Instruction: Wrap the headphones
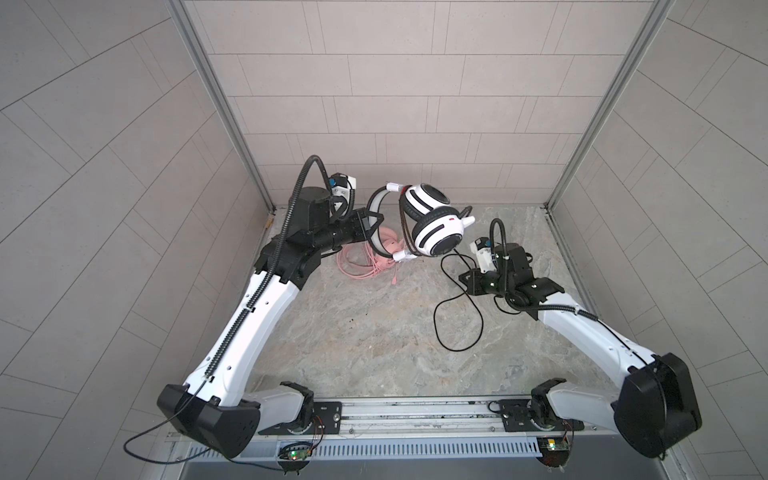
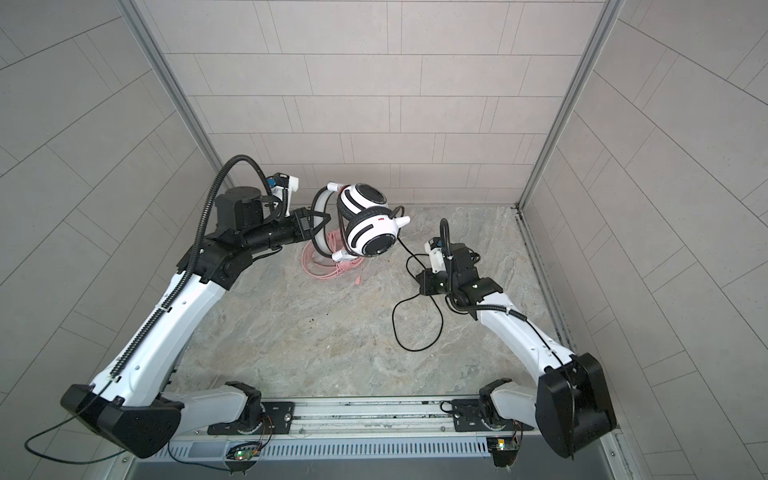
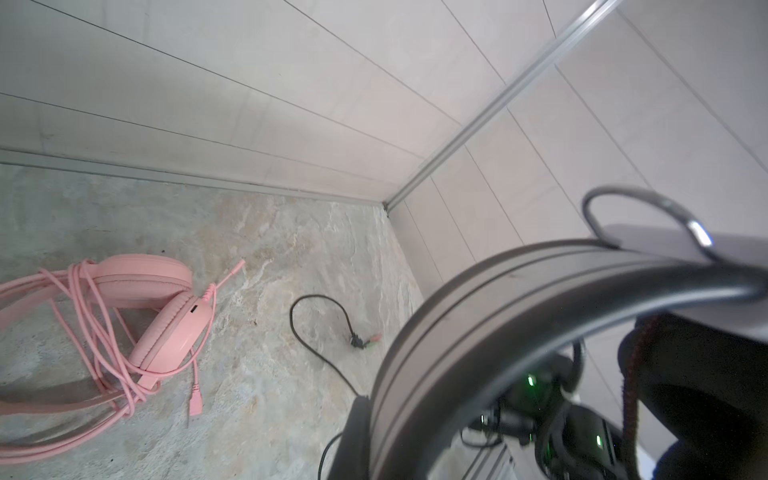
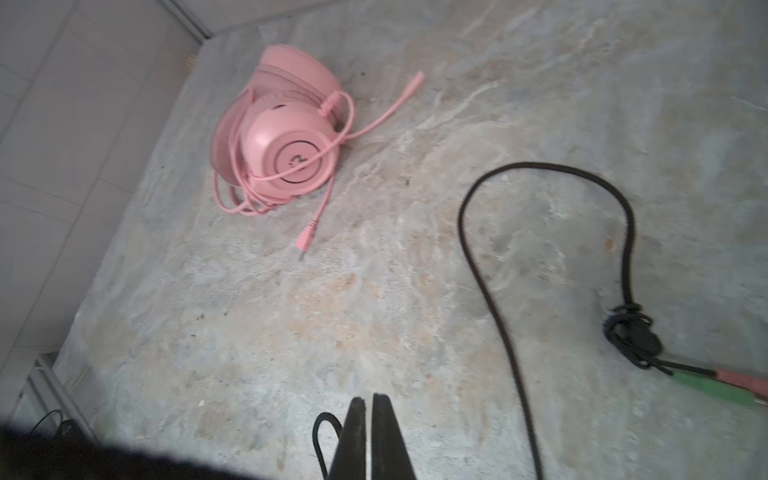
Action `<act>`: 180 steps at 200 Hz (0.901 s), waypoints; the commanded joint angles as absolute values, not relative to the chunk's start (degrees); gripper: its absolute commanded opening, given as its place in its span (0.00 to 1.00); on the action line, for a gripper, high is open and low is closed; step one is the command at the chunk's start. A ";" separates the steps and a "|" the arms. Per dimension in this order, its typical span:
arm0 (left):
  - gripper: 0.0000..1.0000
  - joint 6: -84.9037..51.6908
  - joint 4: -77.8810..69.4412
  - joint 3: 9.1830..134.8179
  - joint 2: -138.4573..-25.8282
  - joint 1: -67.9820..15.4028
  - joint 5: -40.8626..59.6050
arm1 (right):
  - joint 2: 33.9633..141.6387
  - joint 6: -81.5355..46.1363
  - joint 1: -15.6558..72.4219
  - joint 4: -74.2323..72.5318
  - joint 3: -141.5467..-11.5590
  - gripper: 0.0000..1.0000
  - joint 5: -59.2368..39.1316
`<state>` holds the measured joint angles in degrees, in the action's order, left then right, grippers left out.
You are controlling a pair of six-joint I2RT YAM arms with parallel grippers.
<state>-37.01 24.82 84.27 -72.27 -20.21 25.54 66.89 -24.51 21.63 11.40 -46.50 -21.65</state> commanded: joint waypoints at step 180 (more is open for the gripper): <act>0.00 -26.19 37.15 87.18 -79.59 -22.28 -15.10 | 59.28 -17.14 48.59 35.23 -67.55 0.01 -16.52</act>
